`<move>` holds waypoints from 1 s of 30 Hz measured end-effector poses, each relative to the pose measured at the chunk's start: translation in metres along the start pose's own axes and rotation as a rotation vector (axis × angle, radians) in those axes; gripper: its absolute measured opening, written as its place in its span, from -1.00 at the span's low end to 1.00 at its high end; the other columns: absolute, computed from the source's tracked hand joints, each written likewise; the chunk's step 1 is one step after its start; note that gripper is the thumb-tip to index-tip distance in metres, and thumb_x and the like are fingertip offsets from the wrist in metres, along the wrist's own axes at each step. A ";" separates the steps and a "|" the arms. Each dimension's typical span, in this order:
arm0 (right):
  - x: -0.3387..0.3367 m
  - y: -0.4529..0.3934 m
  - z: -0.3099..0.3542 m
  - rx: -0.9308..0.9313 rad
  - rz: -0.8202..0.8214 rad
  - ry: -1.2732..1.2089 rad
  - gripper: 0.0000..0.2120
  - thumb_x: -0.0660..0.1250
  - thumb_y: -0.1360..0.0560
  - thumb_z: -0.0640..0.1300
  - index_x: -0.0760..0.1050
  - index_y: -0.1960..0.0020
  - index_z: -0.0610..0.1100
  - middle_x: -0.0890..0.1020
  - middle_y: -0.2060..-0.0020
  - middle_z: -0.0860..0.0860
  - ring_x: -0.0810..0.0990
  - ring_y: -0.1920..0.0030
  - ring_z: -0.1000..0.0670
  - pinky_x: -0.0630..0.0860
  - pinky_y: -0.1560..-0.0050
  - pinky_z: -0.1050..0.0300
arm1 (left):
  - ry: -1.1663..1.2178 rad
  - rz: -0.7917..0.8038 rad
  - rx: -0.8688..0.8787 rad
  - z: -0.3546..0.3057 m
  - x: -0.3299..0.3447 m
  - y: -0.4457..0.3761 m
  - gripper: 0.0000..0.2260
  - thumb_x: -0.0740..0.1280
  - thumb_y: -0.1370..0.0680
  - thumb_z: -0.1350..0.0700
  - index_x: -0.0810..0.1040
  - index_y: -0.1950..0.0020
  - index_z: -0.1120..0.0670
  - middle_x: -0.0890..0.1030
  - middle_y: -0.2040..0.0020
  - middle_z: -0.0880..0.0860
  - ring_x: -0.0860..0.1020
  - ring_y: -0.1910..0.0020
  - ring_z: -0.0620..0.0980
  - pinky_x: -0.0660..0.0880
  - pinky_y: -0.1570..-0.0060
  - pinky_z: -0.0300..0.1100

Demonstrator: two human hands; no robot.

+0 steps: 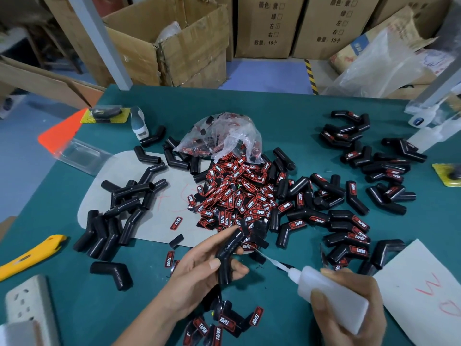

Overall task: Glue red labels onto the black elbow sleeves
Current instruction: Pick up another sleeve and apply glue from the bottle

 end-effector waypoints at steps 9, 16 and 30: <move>-0.001 0.002 -0.004 0.019 -0.010 0.013 -0.72 0.44 -0.53 0.28 0.55 -0.17 0.21 0.65 0.12 0.21 0.53 0.35 0.15 0.41 0.44 0.32 | 0.006 0.022 0.005 0.002 -0.002 0.000 -0.46 0.40 -0.66 0.15 0.36 -0.63 0.10 0.66 -0.23 0.26 0.68 -0.18 0.20 0.57 -0.28 0.05; -0.001 0.001 -0.003 0.003 -0.012 0.003 -0.73 0.44 -0.54 0.27 0.55 -0.17 0.20 0.62 0.15 0.20 0.50 0.39 0.13 0.38 0.50 0.28 | -0.005 0.027 0.013 0.003 -0.003 0.000 -0.46 0.40 -0.67 0.15 0.35 -0.63 0.11 0.66 -0.23 0.27 0.68 -0.18 0.21 0.57 -0.29 0.06; -0.002 0.002 -0.002 0.013 -0.003 0.028 -0.71 0.44 -0.53 0.30 0.54 -0.17 0.22 0.63 0.14 0.20 0.51 0.39 0.13 0.40 0.51 0.22 | -0.078 0.008 0.027 0.003 -0.004 0.001 -0.44 0.41 -0.67 0.12 0.33 -0.64 0.10 0.65 -0.22 0.28 0.66 -0.20 0.22 0.54 -0.30 0.07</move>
Point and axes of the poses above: each hand's wrist, its own y-axis away from the middle knuckle, its own x-axis out of the palm, z = x × y, the point moved 2 cm from there along -y, towards the middle knuckle
